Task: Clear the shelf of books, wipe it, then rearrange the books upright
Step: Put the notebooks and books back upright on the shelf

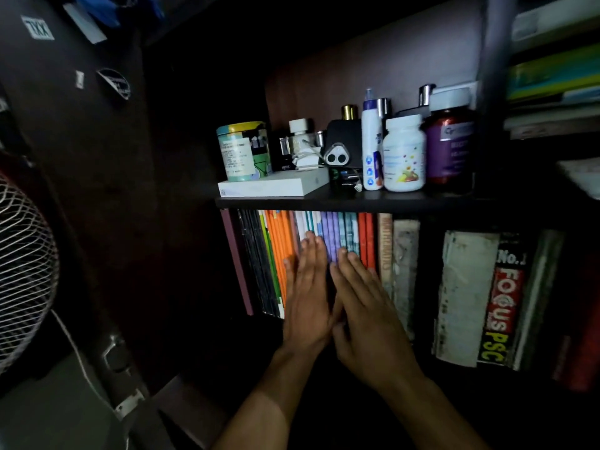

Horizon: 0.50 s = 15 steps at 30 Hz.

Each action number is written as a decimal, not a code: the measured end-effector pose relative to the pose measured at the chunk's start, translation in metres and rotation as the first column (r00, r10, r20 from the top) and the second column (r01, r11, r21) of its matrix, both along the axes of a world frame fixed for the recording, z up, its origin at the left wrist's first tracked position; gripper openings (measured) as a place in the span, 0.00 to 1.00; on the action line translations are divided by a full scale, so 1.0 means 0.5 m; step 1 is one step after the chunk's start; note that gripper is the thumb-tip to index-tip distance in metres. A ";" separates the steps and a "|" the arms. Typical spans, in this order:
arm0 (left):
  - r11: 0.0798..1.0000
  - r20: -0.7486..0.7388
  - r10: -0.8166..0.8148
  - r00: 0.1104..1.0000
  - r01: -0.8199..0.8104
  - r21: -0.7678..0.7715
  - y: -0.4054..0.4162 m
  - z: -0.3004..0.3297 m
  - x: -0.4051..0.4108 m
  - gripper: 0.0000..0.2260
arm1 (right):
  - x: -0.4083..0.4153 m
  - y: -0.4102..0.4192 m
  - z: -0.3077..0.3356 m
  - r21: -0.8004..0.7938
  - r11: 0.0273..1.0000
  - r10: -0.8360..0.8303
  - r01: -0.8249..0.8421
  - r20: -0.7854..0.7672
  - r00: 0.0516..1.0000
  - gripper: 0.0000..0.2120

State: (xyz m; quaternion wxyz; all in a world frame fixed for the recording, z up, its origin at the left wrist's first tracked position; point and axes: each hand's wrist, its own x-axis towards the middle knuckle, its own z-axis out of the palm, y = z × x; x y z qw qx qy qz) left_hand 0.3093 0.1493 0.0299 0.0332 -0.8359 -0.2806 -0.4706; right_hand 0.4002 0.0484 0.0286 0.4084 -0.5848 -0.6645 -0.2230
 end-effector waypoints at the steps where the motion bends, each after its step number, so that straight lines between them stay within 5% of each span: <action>1: 0.999 -0.026 -0.001 1.000 0.000 -0.033 -0.006 -0.002 -0.001 0.29 | -0.002 -0.012 0.004 0.032 0.999 0.010 -0.009 -0.048 0.999 0.38; 4: 0.996 -0.035 0.000 0.999 -0.003 -0.094 -0.040 -0.008 0.002 0.31 | 0.006 -0.050 -0.006 0.052 0.992 -0.106 0.115 -0.147 0.983 0.38; 9: 0.944 -0.376 -0.079 0.923 0.190 0.269 -0.105 -0.069 0.043 0.36 | 0.064 -0.085 -0.068 -0.196 0.952 -0.242 0.234 -0.020 0.970 0.41; 15: 0.962 -0.436 0.126 0.891 -0.004 0.272 -0.105 -0.076 0.045 0.41 | 0.067 -0.060 -0.066 -0.269 0.913 -0.300 0.308 0.069 0.951 0.41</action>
